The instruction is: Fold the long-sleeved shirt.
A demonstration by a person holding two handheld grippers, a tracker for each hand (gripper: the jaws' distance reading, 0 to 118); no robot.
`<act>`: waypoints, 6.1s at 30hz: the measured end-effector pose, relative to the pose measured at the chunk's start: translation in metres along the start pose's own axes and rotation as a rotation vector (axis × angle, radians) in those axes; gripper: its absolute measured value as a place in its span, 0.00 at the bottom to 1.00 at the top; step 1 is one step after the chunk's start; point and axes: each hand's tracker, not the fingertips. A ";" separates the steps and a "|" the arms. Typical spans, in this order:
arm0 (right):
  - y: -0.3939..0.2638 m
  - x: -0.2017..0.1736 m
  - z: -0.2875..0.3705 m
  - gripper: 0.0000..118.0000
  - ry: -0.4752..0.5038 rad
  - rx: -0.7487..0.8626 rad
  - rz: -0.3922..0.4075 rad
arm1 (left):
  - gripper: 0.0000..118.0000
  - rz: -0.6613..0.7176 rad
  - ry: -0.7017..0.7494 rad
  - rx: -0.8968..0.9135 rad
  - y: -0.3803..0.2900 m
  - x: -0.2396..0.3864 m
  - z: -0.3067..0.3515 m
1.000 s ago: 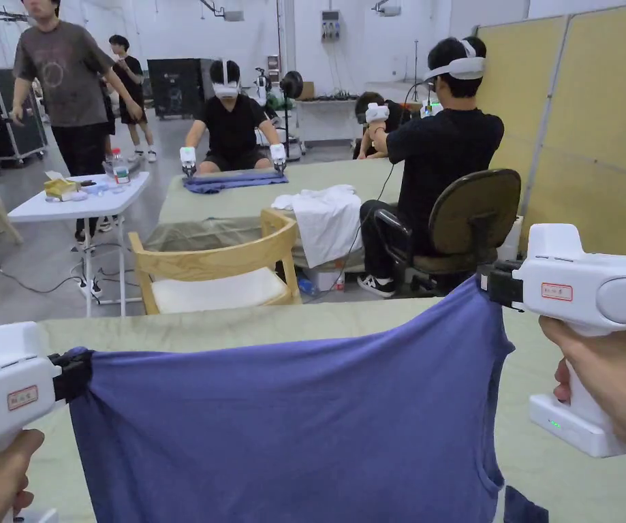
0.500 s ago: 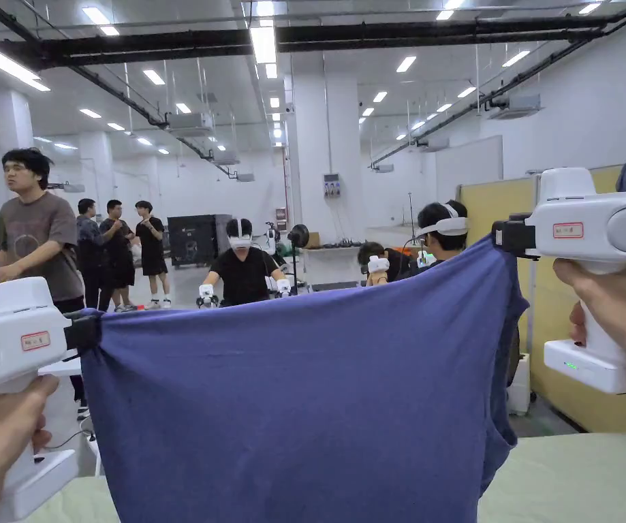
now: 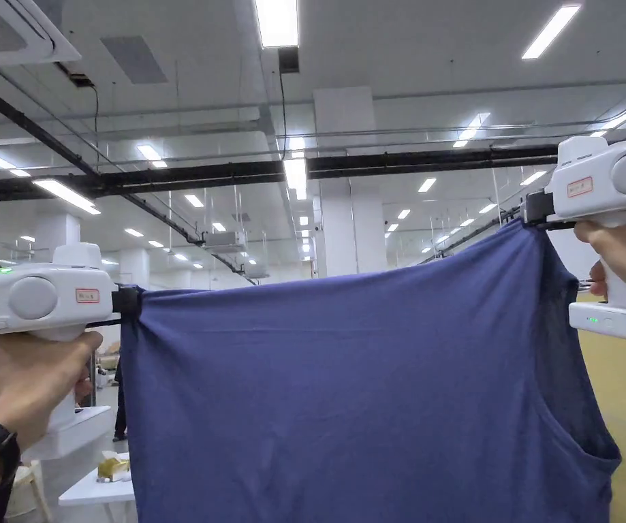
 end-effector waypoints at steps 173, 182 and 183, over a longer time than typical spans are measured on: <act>-0.661 -0.136 -0.267 0.00 0.427 -1.158 0.163 | 0.00 0.179 0.102 -0.821 -0.613 0.024 0.029; -0.750 -0.168 -0.381 0.63 0.412 -1.212 0.370 | 0.00 0.152 0.098 -0.885 -0.639 0.009 -0.032; -0.759 -0.171 -0.392 0.63 0.390 -1.216 0.366 | 0.00 0.157 0.095 -0.885 -0.640 0.008 -0.035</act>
